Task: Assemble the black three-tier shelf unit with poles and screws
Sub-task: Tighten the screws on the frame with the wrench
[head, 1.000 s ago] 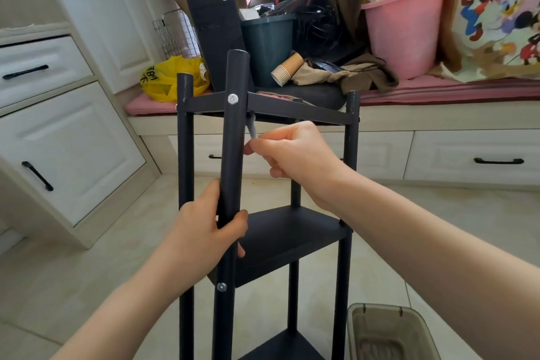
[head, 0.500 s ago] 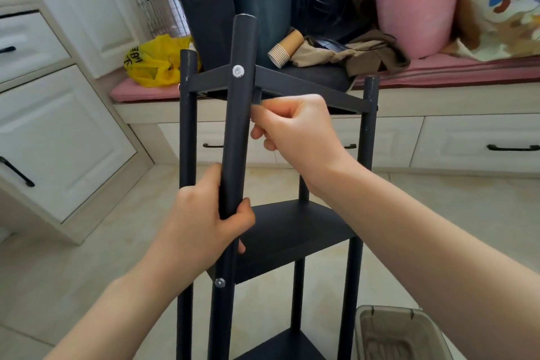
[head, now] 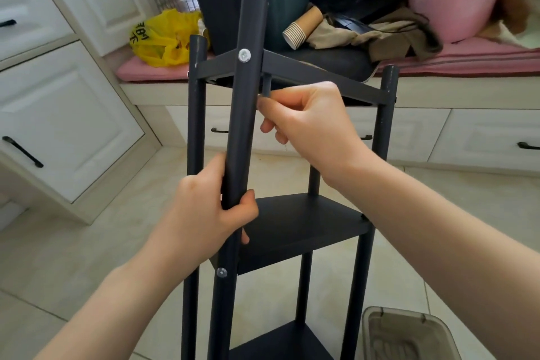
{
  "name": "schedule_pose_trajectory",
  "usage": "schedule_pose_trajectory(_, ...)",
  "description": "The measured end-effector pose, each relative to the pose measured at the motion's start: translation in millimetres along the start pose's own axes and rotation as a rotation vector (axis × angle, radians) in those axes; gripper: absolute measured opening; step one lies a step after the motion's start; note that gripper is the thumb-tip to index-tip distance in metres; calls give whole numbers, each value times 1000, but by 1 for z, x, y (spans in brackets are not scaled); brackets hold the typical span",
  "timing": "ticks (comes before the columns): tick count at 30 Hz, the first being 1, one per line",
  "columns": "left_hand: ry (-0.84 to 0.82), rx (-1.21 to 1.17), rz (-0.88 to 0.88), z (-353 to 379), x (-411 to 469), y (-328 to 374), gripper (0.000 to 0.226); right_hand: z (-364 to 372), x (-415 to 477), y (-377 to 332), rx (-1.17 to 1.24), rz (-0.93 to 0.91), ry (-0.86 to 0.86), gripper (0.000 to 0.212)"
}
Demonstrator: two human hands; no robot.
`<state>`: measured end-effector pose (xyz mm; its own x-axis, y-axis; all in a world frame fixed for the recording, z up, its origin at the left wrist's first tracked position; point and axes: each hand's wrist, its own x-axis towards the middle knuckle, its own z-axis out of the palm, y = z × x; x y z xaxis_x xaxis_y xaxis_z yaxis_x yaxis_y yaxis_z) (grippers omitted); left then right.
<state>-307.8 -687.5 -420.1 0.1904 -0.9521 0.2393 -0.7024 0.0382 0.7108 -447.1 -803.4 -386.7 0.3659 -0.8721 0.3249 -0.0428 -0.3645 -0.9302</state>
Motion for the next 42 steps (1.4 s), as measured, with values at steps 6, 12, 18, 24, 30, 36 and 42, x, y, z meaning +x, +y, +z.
schedule_pose_trajectory(6,13,52,12,0,-21,9,24,5,-17,-6,103,-60,3,20)
schedule_pose_trajectory(12,55,76,30,0,-38,15,30,18,-38,-6,53,-153,112,18)
schedule_pose_trajectory(18,73,57,43,4,-51,15,21,23,-47,-9,37,-179,120,17)
schedule_pose_trajectory(24,58,41,37,2,-49,11,23,20,-43,-5,-18,-171,111,17)
schedule_pose_trajectory(30,45,15,18,-1,-43,6,22,23,-37,-4,-87,-198,111,17)
schedule_pose_trajectory(36,42,-2,35,-8,-48,-1,19,43,-38,-6,-114,-253,185,15)
schedule_pose_trajectory(42,40,7,17,-15,-62,-3,26,63,-50,-14,-53,-250,221,11)
